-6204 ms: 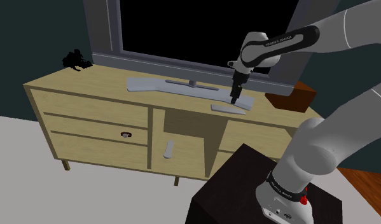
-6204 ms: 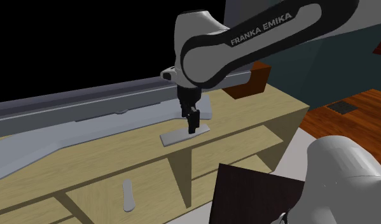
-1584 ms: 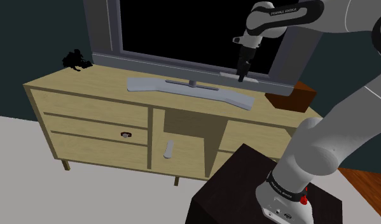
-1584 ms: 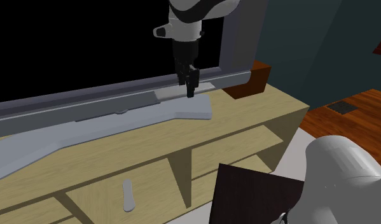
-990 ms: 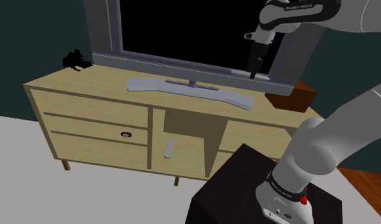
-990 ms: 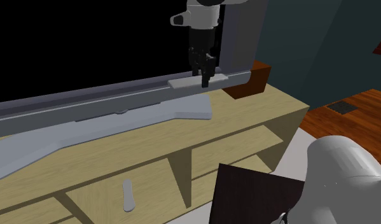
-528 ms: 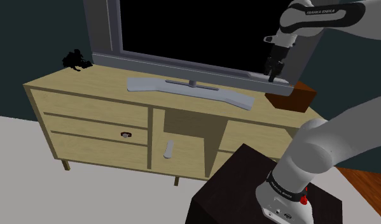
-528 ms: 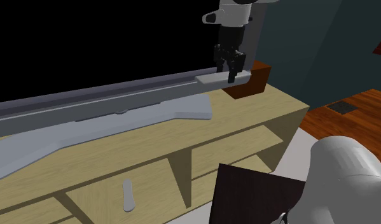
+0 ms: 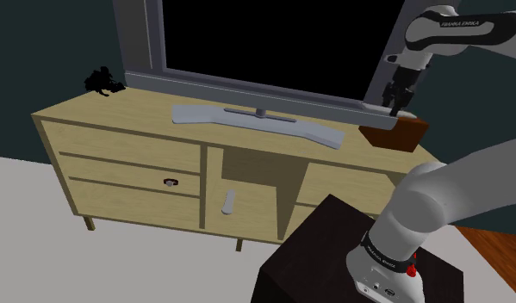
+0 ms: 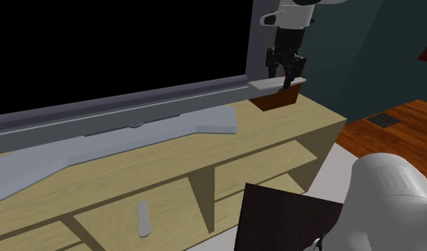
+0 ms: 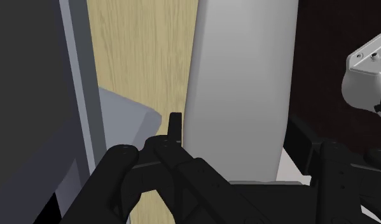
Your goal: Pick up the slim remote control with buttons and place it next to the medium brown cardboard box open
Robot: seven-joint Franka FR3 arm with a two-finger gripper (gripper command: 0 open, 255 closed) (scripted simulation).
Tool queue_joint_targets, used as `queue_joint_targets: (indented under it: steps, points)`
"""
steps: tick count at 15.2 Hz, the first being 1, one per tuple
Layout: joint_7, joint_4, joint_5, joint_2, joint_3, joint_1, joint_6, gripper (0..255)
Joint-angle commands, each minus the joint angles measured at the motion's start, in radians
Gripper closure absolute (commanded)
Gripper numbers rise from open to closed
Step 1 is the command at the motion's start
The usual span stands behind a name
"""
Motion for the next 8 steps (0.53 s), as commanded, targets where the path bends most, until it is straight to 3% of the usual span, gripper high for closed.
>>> queue_joint_targets:
  steps: [1, 8]
  points:
    - [-0.048, 0.017, -0.021, -0.010, -0.032, -0.016, -0.014, 255]
    - [-0.213, 0.095, -0.082, -0.013, -0.166, -0.043, -0.035, 255]
